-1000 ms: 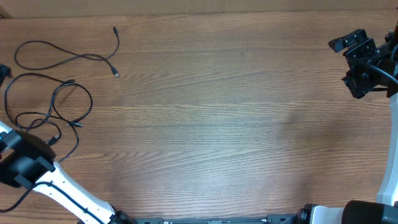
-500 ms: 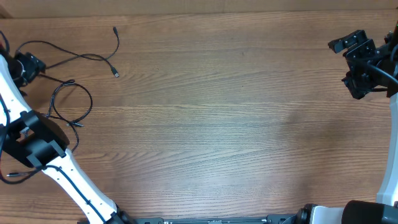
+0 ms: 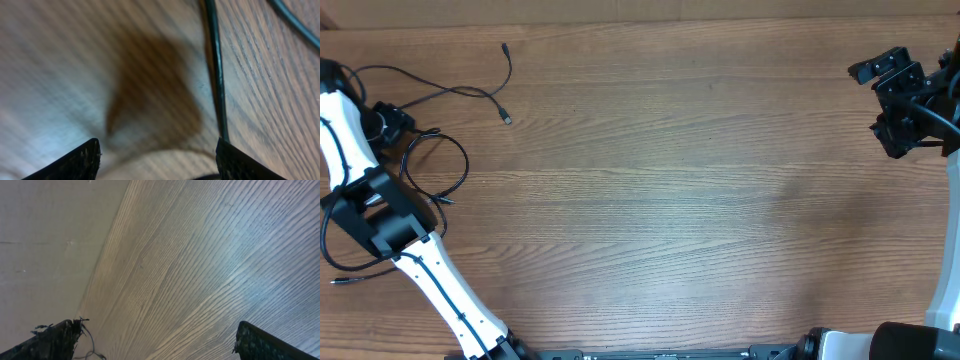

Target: Untangle cables

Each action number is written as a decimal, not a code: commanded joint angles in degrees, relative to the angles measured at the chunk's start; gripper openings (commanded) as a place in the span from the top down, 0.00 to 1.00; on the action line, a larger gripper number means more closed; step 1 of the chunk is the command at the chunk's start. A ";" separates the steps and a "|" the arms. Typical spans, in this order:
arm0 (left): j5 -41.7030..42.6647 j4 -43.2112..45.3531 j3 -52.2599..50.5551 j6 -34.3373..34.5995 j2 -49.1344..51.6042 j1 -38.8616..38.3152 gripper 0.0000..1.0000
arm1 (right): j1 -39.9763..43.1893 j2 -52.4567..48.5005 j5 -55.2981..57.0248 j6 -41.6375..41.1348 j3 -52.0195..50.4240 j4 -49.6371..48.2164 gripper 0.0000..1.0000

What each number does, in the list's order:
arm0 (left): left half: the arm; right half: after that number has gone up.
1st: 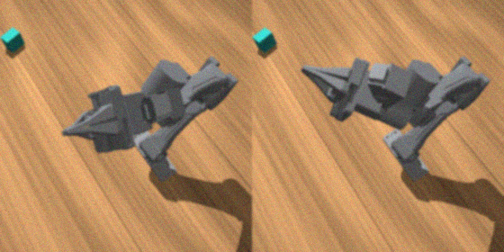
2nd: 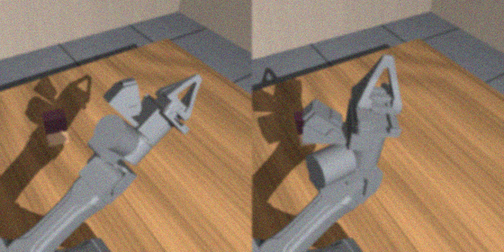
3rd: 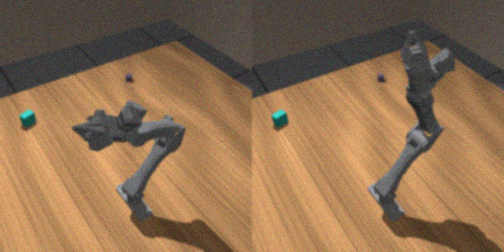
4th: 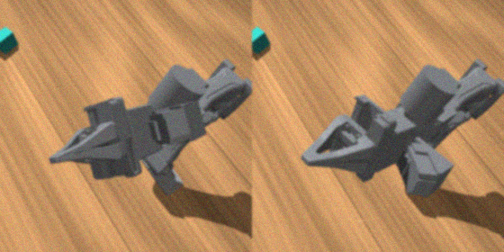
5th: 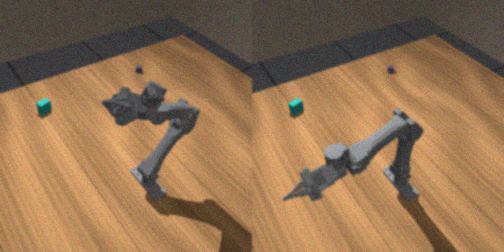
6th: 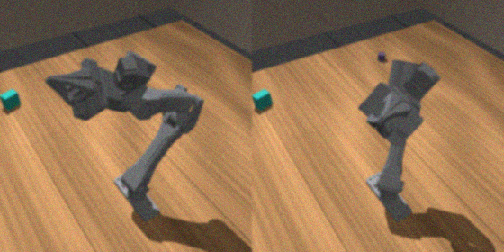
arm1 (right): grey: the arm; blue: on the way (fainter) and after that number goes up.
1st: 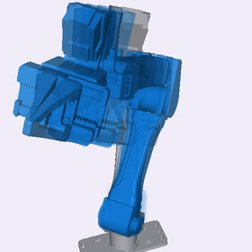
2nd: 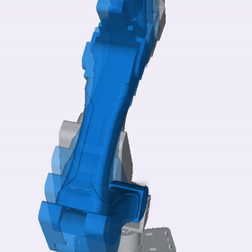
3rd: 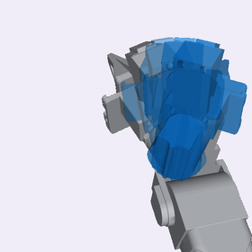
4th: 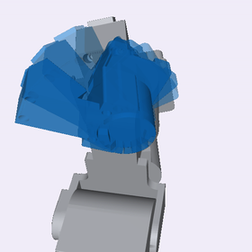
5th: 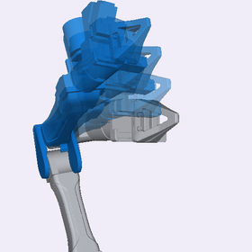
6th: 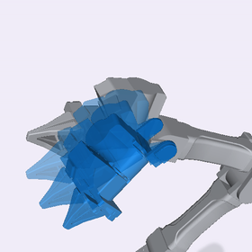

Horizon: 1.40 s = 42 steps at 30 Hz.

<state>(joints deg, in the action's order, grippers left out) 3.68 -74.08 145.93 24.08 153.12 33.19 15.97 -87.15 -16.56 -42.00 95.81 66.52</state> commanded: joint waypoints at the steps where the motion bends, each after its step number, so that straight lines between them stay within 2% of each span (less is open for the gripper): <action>1: 0.85 1.36 -0.07 1.62 1.66 -2.62 0.26 | -0.26 0.24 -0.24 0.07 0.90 -0.39 0.00; 5: 0.85 2.21 -0.09 3.26 2.14 -4.50 0.31 | -0.26 0.24 -0.24 0.09 0.90 -0.22 0.00; 7: -0.11 3.06 -0.57 3.28 2.25 -5.77 0.41 | -0.26 0.24 -0.24 0.09 0.90 0.07 0.00; 9: -0.28 4.00 -1.25 3.43 2.25 -6.34 0.57 | -0.26 0.24 -0.24 0.09 0.90 0.24 0.00; 15: 0.59 6.78 -4.04 5.35 2.25 -6.84 0.96 | -0.26 0.24 -0.24 0.11 0.90 0.48 0.00; 20: 1.33 9.33 -4.48 4.22 2.25 -7.04 0.96 | -0.26 0.24 -0.22 0.09 0.87 0.44 0.00; 27: 9.40 13.16 -4.44 4.26 2.25 -7.54 0.96 | -0.26 0.24 -0.22 0.09 0.61 0.42 0.00; 34: 9.94 14.10 -3.13 4.26 2.23 -8.26 0.96 | -0.26 0.17 -0.22 0.09 0.04 0.37 0.00; 36: 9.92 12.74 -1.68 4.26 2.21 -8.24 0.84 | -0.26 0.20 -0.24 0.09 0.04 0.17 0.00; 38: 9.84 11.26 0.22 4.24 2.08 -8.07 0.79 | -0.26 0.17 -0.24 0.09 0.04 -0.04 0.00; 40: 9.84 10.05 2.47 4.24 1.66 -7.78 0.67 | -0.26 0.20 -0.24 0.09 0.04 -0.31 0.00; 42: 9.84 8.72 5.75 4.24 1.18 -7.65 0.61 | -0.26 0.20 -0.24 0.09 0.04 -0.55 0.00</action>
<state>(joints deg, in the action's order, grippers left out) 12.86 -64.66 146.34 28.49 154.08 25.47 15.97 -87.15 -16.56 -42.00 95.81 66.57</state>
